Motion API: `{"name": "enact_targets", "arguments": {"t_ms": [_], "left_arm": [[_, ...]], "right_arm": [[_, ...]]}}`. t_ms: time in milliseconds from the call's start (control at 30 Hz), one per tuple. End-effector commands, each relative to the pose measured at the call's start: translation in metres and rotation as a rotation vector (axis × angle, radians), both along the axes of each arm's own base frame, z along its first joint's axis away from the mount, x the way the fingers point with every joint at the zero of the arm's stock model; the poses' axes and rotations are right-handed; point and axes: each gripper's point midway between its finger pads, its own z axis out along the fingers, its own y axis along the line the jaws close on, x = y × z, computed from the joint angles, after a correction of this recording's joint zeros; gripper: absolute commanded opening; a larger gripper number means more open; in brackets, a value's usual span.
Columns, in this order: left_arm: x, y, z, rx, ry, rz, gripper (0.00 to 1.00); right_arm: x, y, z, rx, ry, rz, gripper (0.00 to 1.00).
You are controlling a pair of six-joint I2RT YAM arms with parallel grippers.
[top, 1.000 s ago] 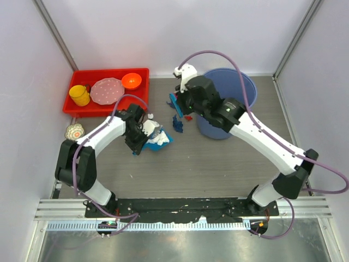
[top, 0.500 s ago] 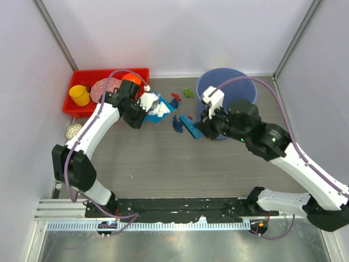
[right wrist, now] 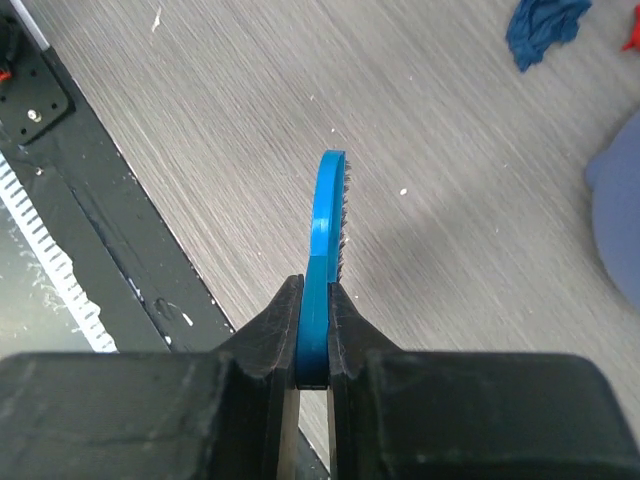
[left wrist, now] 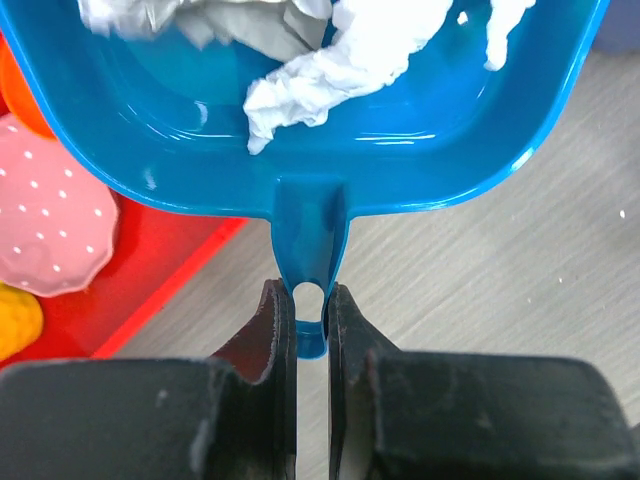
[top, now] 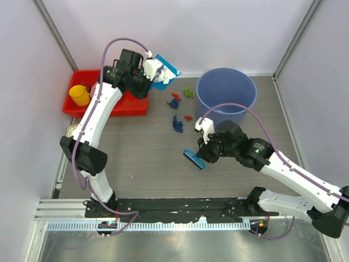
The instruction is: Sweep away the paper scraps from the table
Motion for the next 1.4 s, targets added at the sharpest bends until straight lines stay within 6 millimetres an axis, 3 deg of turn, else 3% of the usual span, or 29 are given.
{"name": "enact_targets", "arguments": {"t_ms": [0,67,133,167,233,267,333,567,667,733,933,1233,1267,1333,1367], "left_arm": [[0.003,-0.021,0.026,-0.006,-0.065,-0.003,0.00],[0.004,-0.034,0.040,-0.016,-0.102,-0.010,0.00],[0.007,-0.050,0.039,-0.011,-0.105,-0.015,0.00],[0.008,-0.055,0.051,-0.020,-0.133,-0.016,0.00],[0.013,-0.069,0.049,0.002,-0.146,-0.013,0.00],[0.015,-0.075,0.063,-0.014,-0.184,-0.007,0.00],[0.015,-0.092,0.068,-0.001,-0.225,-0.020,0.00],[0.024,-0.141,0.096,0.131,-0.472,-0.069,0.00],[0.031,-0.152,0.107,0.213,-0.578,-0.062,0.00],[0.037,-0.161,0.101,0.296,-0.616,-0.063,0.00],[0.037,-0.196,0.112,0.325,-0.735,-0.091,0.00],[0.049,-0.195,0.138,0.485,-0.901,-0.090,0.00],[0.046,-0.190,0.150,0.505,-0.925,-0.105,0.00],[0.048,-0.191,0.147,0.540,-0.959,-0.117,0.00],[0.043,-0.185,0.160,0.558,-0.998,-0.121,0.00]], "right_arm": [[0.008,0.013,0.000,0.048,-0.004,-0.017,0.01],[0.008,0.016,-0.006,0.051,0.014,-0.014,0.01],[0.009,0.019,-0.009,0.050,0.024,-0.013,0.01],[0.009,0.021,-0.011,0.049,0.031,-0.011,0.01],[0.010,0.023,-0.013,0.049,0.036,-0.007,0.01],[0.009,0.023,-0.013,0.052,0.040,-0.007,0.01],[0.010,0.024,-0.013,0.054,0.040,-0.008,0.01],[0.009,0.025,-0.011,0.069,0.046,-0.010,0.01],[0.008,0.027,-0.011,0.082,0.055,-0.009,0.01],[0.007,0.031,-0.009,0.097,0.063,-0.004,0.01],[0.012,0.034,-0.002,0.117,0.056,-0.024,0.01],[0.014,0.031,0.013,0.138,0.025,-0.040,0.01],[0.014,0.031,0.014,0.141,0.020,-0.036,0.01],[0.013,0.031,0.015,0.136,0.021,-0.035,0.01],[0.013,0.030,0.015,0.133,0.021,-0.036,0.01]]}}
